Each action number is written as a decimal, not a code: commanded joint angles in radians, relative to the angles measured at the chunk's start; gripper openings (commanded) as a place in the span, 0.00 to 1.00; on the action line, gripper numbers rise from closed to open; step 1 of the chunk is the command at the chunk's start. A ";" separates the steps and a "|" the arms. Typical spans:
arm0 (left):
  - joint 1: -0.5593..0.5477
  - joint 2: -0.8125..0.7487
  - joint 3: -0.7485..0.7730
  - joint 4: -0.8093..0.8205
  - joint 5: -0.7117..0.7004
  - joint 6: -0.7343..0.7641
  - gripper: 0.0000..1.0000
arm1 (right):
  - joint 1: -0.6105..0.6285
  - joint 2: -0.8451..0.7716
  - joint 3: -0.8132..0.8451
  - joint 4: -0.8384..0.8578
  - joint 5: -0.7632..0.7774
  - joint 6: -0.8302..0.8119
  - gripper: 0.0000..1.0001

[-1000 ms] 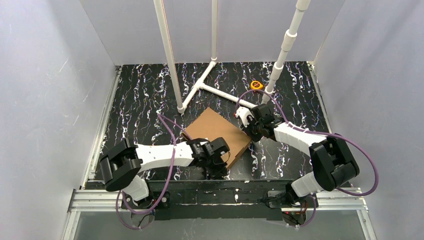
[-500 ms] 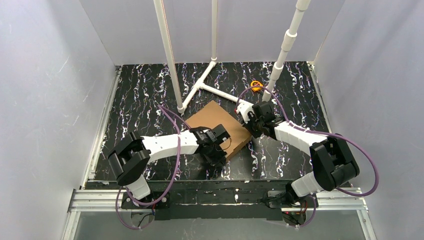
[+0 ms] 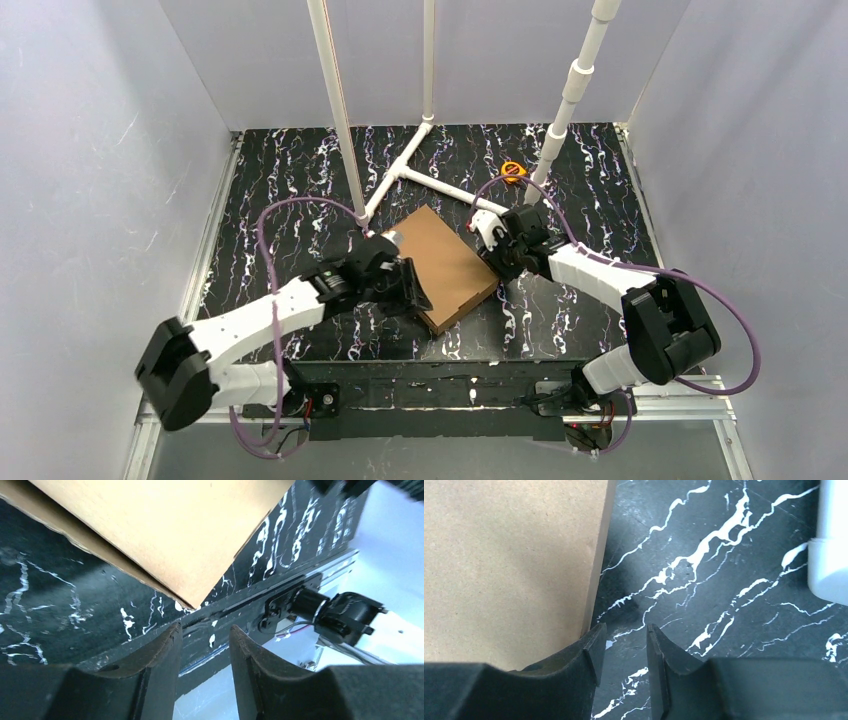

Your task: Fold the paper box

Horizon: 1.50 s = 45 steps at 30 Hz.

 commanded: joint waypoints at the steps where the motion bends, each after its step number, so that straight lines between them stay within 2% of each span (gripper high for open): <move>1: 0.083 -0.148 -0.086 0.030 -0.005 0.081 0.38 | 0.007 -0.037 0.029 -0.017 -0.065 -0.012 0.44; 3: 0.108 -0.188 -0.103 -0.035 -0.095 0.035 0.36 | 0.007 -0.036 0.041 -0.020 -0.077 -0.024 0.44; 6: 0.132 -0.218 -0.132 -0.169 -0.290 -0.076 0.24 | 0.007 -0.022 0.073 -0.024 -0.065 -0.038 0.44; 9: 0.207 -0.233 -0.189 -0.148 -0.340 -0.096 0.19 | 0.007 0.017 0.114 -0.010 -0.031 -0.043 0.43; 15: 0.385 -0.094 -0.253 0.071 -0.248 -0.067 0.09 | 0.012 0.124 0.176 0.037 0.012 -0.020 0.39; 18: 0.407 0.040 -0.218 0.203 -0.185 -0.032 0.07 | 0.039 0.166 0.191 0.057 0.025 -0.017 0.37; 23: 0.408 0.250 -0.079 0.348 -0.005 -0.025 0.01 | 0.130 0.209 0.205 0.061 0.037 -0.014 0.28; 29: 0.402 0.351 0.043 0.300 0.012 -0.003 0.01 | 0.187 0.194 0.180 0.088 0.028 -0.013 0.28; 33: 0.402 0.268 -0.021 0.258 -0.004 0.049 0.02 | 0.170 0.187 0.185 0.098 0.129 -0.019 0.32; 37: 0.414 0.100 -0.105 0.101 -0.203 0.105 0.06 | 0.145 0.172 0.196 0.112 0.189 -0.036 0.36; 39: 0.444 0.033 -0.136 0.045 -0.256 0.115 0.07 | 0.131 0.180 0.212 0.116 0.205 -0.046 0.38; 41: 0.489 -0.013 -0.163 0.031 -0.272 0.121 0.08 | 0.118 0.196 0.240 0.109 0.209 -0.057 0.39; 45: 0.570 -0.030 -0.189 0.102 -0.266 0.134 0.13 | 0.103 0.256 0.325 0.093 0.211 -0.073 0.39</move>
